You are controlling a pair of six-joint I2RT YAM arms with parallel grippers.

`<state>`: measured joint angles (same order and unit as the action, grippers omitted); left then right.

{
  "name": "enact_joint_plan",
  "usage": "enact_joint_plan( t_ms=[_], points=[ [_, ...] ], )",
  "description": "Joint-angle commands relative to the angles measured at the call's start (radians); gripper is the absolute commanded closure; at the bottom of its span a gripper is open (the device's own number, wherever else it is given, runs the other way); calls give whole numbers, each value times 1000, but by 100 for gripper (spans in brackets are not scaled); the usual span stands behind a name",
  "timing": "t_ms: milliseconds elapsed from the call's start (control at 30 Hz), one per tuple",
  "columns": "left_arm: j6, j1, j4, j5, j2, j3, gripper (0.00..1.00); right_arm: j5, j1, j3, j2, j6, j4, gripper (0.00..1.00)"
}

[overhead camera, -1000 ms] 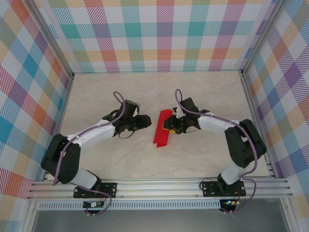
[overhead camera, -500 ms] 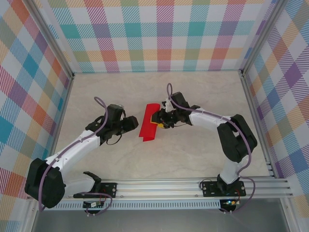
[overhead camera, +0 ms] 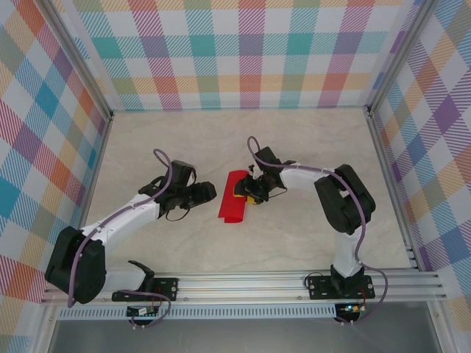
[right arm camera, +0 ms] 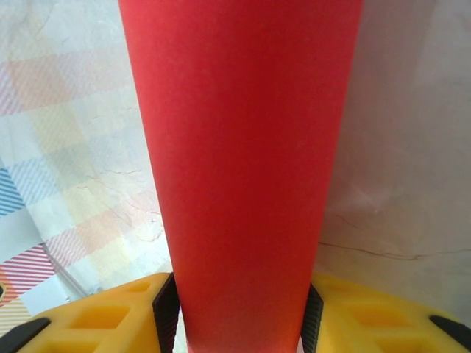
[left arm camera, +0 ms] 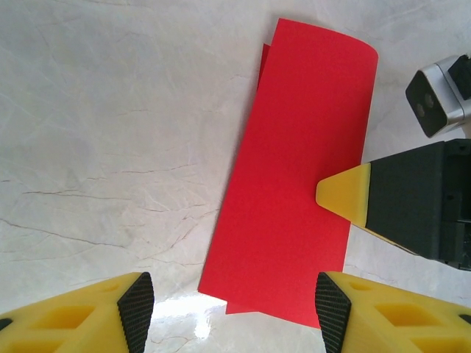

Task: Fold a paper plane with a square sheet of paper (pick it up from the middle)
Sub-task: Fold the square sheet of paper in half at the center of the table.

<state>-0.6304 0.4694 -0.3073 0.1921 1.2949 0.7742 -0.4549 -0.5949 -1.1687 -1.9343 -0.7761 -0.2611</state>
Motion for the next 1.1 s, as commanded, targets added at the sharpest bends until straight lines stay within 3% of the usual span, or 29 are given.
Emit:
enact_joint_plan(
  t_ms=[0,267,1067],
  points=[
    [21,-8,20,40,17,-11,38,49,-2,-25,19,51,-85,49],
    [27,-8,71,69,53,-10,37,113,0,-78,23,128,-229,42],
    [24,-8,70,78,81,4,38,131,1,-183,-85,230,-372,41]
  ],
)
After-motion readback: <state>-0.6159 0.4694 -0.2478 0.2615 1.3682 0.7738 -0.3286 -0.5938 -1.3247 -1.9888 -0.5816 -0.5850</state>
